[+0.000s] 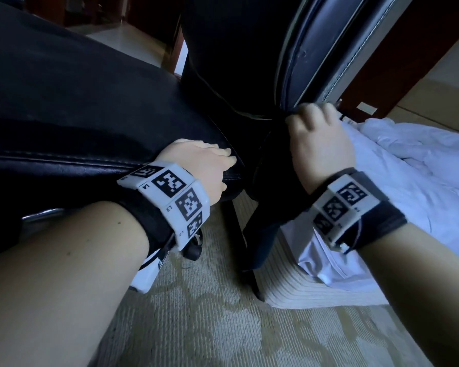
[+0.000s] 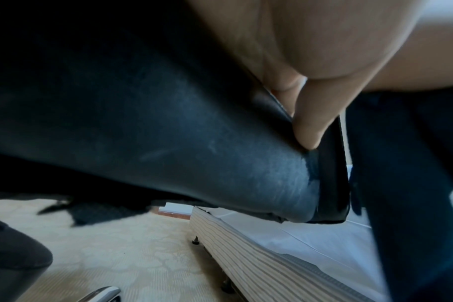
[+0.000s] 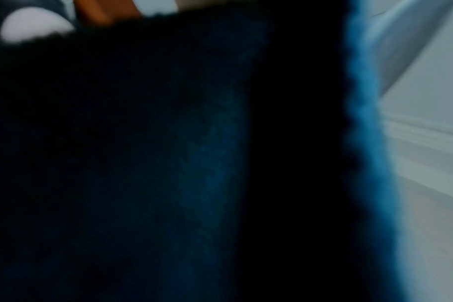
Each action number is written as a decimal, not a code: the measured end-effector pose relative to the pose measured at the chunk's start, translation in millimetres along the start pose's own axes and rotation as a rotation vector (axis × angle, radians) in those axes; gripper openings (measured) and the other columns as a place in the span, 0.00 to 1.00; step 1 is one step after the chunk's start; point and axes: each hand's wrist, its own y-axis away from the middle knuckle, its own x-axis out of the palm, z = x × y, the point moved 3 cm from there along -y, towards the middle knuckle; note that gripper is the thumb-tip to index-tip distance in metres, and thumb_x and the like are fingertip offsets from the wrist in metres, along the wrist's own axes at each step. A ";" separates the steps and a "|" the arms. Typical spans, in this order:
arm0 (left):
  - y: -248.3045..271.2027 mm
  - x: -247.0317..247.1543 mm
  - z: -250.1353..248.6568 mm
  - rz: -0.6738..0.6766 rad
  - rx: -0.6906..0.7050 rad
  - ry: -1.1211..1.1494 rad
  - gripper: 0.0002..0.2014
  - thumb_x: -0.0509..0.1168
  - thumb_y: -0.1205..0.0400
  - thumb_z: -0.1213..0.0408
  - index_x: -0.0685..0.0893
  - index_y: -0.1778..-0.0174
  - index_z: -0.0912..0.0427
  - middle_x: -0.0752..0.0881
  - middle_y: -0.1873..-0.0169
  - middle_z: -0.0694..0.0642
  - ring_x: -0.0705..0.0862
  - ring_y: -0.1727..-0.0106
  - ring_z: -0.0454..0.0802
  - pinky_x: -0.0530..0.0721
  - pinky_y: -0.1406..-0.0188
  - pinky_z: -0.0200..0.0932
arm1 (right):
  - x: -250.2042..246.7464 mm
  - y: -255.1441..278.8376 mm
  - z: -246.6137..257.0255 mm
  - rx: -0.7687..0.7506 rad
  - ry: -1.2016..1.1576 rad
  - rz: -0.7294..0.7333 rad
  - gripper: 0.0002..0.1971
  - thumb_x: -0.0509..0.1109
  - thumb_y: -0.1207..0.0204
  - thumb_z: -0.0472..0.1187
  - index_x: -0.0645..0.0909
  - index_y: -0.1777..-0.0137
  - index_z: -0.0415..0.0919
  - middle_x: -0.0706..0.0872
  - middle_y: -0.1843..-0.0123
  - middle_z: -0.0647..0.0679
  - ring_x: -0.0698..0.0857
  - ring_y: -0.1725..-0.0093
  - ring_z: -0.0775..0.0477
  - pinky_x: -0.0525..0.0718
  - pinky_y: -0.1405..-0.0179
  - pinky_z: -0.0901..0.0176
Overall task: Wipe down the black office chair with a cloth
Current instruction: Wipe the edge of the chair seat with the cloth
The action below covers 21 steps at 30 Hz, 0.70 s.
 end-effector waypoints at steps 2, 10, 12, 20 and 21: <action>-1.0 -1.8 -0.9 0.018 -0.004 -0.008 0.28 0.50 0.14 0.49 0.52 0.19 0.46 0.53 0.19 0.43 0.50 0.18 0.40 0.48 0.23 0.37 | 12.4 3.8 14.6 -0.055 0.096 0.059 0.13 0.57 0.37 0.35 0.83 0.67 0.30 0.84 0.63 0.37 0.73 0.55 0.37 0.76 0.78 0.60; -5.7 -5.7 -4.0 0.115 0.000 -0.032 0.27 0.49 0.13 0.52 0.50 0.18 0.47 0.50 0.18 0.43 0.48 0.18 0.39 0.46 0.23 0.37 | 43.1 47.8 47.4 -0.144 0.015 0.238 0.16 0.52 0.40 0.36 0.83 0.75 0.34 0.83 0.70 0.42 0.67 0.60 0.42 0.72 0.80 0.64; -6.2 -5.2 -4.0 0.134 -0.007 -0.034 0.27 0.49 0.13 0.52 0.50 0.18 0.47 0.50 0.18 0.43 0.48 0.18 0.40 0.47 0.22 0.38 | 37.5 44.5 42.4 -0.142 -0.062 0.278 0.17 0.53 0.39 0.37 0.83 0.72 0.34 0.83 0.69 0.42 0.73 0.60 0.41 0.74 0.80 0.64; -6.2 -3.8 -2.7 0.140 0.000 -0.045 0.26 0.48 0.13 0.52 0.50 0.18 0.47 0.50 0.18 0.44 0.49 0.18 0.41 0.47 0.23 0.38 | 20.4 4.5 21.7 -0.010 0.017 0.245 0.16 0.54 0.39 0.36 0.83 0.72 0.31 0.83 0.69 0.39 0.83 0.63 0.38 0.74 0.81 0.63; -6.8 -4.9 -4.2 0.143 -0.003 -0.048 0.26 0.48 0.13 0.53 0.50 0.18 0.48 0.50 0.18 0.44 0.49 0.18 0.41 0.47 0.22 0.39 | 26.6 11.7 30.5 -0.046 0.043 0.251 0.16 0.53 0.40 0.36 0.83 0.73 0.32 0.82 0.70 0.40 0.79 0.61 0.38 0.73 0.82 0.63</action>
